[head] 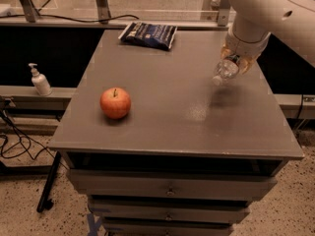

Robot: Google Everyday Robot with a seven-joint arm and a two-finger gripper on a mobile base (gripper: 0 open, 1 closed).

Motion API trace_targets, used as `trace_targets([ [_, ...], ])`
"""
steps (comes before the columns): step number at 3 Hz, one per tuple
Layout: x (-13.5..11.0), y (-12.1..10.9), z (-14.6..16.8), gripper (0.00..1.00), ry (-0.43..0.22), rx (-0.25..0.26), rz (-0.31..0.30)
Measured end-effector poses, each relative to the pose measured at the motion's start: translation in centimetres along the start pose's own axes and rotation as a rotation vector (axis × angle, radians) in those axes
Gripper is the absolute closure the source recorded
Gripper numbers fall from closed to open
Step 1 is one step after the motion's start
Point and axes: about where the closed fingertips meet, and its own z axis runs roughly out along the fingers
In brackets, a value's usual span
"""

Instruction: Move water bottle near apple

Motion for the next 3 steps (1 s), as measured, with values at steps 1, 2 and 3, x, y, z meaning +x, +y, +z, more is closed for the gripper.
trace_targets([
  [1,-0.1,0.0,0.1,1.00,-0.002,0.000,-0.003],
  [2,-2.3,0.0,-0.4,1.00,0.001,0.022,-0.041],
  [3,-6.1,-1.3,-4.3,1.00,0.087,0.128,-0.093],
])
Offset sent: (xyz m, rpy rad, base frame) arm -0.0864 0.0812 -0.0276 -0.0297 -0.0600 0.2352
